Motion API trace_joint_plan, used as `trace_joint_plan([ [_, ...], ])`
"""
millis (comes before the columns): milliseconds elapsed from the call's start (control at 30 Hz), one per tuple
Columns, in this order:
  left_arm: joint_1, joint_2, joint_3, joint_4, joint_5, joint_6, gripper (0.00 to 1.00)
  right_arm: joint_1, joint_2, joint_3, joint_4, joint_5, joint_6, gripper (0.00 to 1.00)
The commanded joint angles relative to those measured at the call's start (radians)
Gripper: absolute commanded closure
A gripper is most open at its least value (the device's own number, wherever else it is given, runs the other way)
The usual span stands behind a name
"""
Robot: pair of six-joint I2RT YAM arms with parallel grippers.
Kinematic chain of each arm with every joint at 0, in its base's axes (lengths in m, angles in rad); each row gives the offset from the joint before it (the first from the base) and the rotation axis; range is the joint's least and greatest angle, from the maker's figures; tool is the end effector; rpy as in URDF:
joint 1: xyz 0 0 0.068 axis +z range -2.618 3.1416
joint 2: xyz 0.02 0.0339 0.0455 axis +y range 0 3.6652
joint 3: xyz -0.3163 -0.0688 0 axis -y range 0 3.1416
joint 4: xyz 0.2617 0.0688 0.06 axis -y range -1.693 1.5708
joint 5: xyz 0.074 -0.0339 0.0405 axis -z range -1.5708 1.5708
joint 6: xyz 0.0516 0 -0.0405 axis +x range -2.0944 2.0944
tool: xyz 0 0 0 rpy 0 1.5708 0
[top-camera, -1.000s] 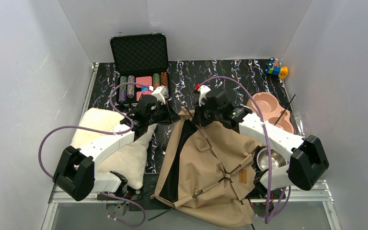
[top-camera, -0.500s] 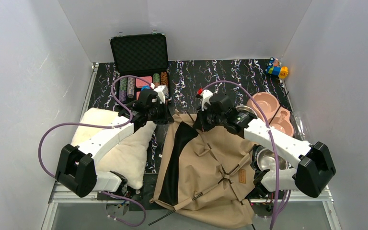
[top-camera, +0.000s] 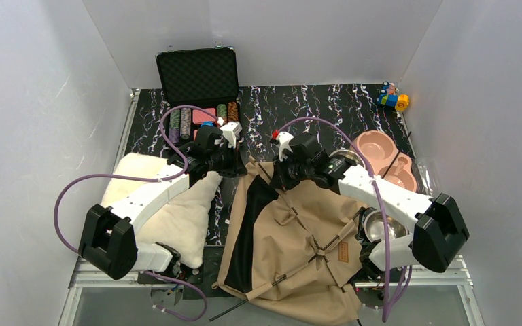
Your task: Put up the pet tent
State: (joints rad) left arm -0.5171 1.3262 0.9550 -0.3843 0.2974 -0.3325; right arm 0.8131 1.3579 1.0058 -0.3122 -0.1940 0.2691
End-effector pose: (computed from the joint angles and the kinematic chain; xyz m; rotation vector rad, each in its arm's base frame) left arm 0.2523 -0.1609 0.2968 0.3772 2.3840 -0.7574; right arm 0.2111 0.2376 0.3119 -0.7361 2.2259 0.7828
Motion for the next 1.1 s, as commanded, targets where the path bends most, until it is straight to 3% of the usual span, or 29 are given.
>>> trace_joint_plan([
  [0, 0.014, -0.039, -0.007, 0.038, -0.002, 0.032, 1.00, 0.012, 0.019, 0.047, -0.050, -0.049, -0.002, 0.99],
  [1067, 0.014, -0.039, -0.023, 0.050, 0.039, 0.030, 1.00, 0.028, 0.043, 0.084, -0.038, 0.007, 0.028, 0.99],
])
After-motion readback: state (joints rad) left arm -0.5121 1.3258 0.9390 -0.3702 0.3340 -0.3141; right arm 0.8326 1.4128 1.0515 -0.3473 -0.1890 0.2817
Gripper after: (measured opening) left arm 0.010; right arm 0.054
